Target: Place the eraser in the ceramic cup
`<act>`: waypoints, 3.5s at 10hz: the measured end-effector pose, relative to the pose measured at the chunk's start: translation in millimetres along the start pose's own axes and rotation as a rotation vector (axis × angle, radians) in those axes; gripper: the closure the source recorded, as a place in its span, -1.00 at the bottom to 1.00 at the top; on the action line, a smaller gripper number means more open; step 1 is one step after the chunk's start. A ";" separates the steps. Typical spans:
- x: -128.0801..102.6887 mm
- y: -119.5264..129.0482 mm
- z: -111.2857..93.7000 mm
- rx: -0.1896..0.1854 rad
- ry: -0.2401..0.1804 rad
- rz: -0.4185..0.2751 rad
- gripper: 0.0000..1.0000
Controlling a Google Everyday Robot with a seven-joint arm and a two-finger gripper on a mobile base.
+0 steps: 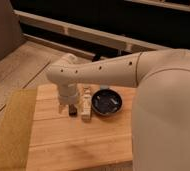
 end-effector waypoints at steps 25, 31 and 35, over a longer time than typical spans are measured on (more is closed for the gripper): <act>-49.1 14.9 -36.0 0.037 -0.160 -0.208 -0.30; -130.1 41.6 -35.2 -0.140 -0.293 -0.458 -0.30; -143.8 43.0 24.0 -0.174 -0.162 -0.495 -0.30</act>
